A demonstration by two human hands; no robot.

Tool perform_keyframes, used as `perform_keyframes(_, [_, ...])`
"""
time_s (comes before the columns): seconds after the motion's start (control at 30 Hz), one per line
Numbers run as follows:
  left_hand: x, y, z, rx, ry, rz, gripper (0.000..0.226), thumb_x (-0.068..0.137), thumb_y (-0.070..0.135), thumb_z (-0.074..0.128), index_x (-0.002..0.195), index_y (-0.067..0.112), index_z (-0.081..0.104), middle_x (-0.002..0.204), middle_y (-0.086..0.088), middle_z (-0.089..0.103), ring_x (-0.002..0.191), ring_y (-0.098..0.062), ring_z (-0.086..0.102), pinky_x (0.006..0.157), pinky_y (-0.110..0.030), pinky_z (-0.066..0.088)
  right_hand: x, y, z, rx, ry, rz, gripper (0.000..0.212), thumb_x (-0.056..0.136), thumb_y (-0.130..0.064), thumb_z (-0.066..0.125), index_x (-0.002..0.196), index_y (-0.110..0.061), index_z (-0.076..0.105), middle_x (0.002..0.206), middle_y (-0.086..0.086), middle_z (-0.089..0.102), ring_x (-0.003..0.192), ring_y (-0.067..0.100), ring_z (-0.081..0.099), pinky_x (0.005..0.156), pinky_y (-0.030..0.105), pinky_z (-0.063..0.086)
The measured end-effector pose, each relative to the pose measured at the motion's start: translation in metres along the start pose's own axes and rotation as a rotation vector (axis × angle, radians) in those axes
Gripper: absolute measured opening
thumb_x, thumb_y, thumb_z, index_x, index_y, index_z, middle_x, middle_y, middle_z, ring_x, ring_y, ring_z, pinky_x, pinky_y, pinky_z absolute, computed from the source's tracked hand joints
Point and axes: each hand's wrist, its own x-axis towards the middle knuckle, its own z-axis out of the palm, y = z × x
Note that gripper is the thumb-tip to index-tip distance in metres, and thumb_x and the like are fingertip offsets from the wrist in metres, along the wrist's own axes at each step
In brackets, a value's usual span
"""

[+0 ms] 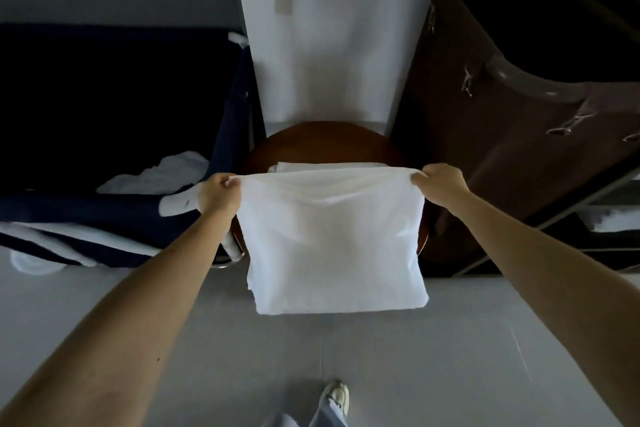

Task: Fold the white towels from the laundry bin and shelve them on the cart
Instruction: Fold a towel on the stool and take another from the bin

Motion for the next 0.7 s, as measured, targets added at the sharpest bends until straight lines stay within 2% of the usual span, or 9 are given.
perform_keyframes(0.2, [0.055,0.007,0.042,0.026,-0.043,-0.005,0.029,0.098,0.019,0.043,0.121,0.009,0.058,0.123,-0.013,0.058,0.112,-0.029,0.052,0.079,-0.031,0.037,0.079,-0.002,0.021,-0.056,-0.040,0.030,0.039,0.092,-0.018,0.045,0.056,-0.013,0.030,0.055,0.001,0.028,0.049,0.015,0.025,0.049,0.028,0.023])
perform_keyframes(0.33, [0.103,0.012,0.074,0.010,-0.060,-0.001,0.027,0.100,0.018,0.040,0.119,0.009,0.056,0.120,-0.013,0.058,0.109,-0.027,0.053,0.082,-0.031,0.040,0.133,-0.005,0.034,-0.027,-0.009,0.038,0.041,0.091,-0.015,0.047,0.054,-0.011,0.032,0.054,0.003,0.028,0.049,0.015,0.026,0.051,0.028,0.021])
perform_keyframes(0.47, [0.158,0.022,0.114,0.005,-0.114,-0.015,0.027,0.099,0.017,0.040,0.120,0.007,0.054,0.118,-0.013,0.058,0.105,-0.025,0.053,0.081,-0.030,0.039,0.185,-0.004,0.048,0.025,0.025,0.131,0.038,0.091,-0.015,0.047,0.056,-0.007,0.036,0.056,0.004,0.032,0.051,0.018,0.031,0.051,0.028,0.022])
perform_keyframes(0.53, [0.188,0.025,0.136,-0.011,-0.149,-0.043,0.027,0.098,0.017,0.044,0.122,0.006,0.053,0.119,-0.014,0.057,0.110,-0.029,0.053,0.083,-0.031,0.040,0.212,-0.001,0.060,-0.040,-0.037,0.177,0.027,0.094,-0.018,0.045,0.073,-0.003,0.048,0.069,0.007,0.045,0.067,0.024,0.044,0.061,0.028,0.029])
perform_keyframes(0.6, [0.213,0.016,0.161,-0.030,-0.185,-0.100,0.030,0.098,0.016,0.046,0.126,0.007,0.051,0.125,-0.015,0.055,0.116,-0.031,0.051,0.087,-0.030,0.039,0.234,0.011,0.084,-0.100,-0.140,0.243,0.022,0.096,-0.022,0.044,0.097,-0.002,0.052,0.092,0.015,0.053,0.086,0.030,0.052,0.072,0.029,0.035])
perform_keyframes(0.7, [0.228,-0.011,0.191,0.025,-0.288,-0.177,0.038,0.099,0.022,0.044,0.134,0.007,0.044,0.135,-0.015,0.049,0.123,-0.032,0.046,0.096,-0.033,0.037,0.247,0.032,0.124,-0.132,-0.316,0.302,0.036,0.096,-0.024,0.047,0.128,-0.006,0.045,0.126,0.016,0.051,0.115,0.031,0.051,0.088,0.034,0.043])
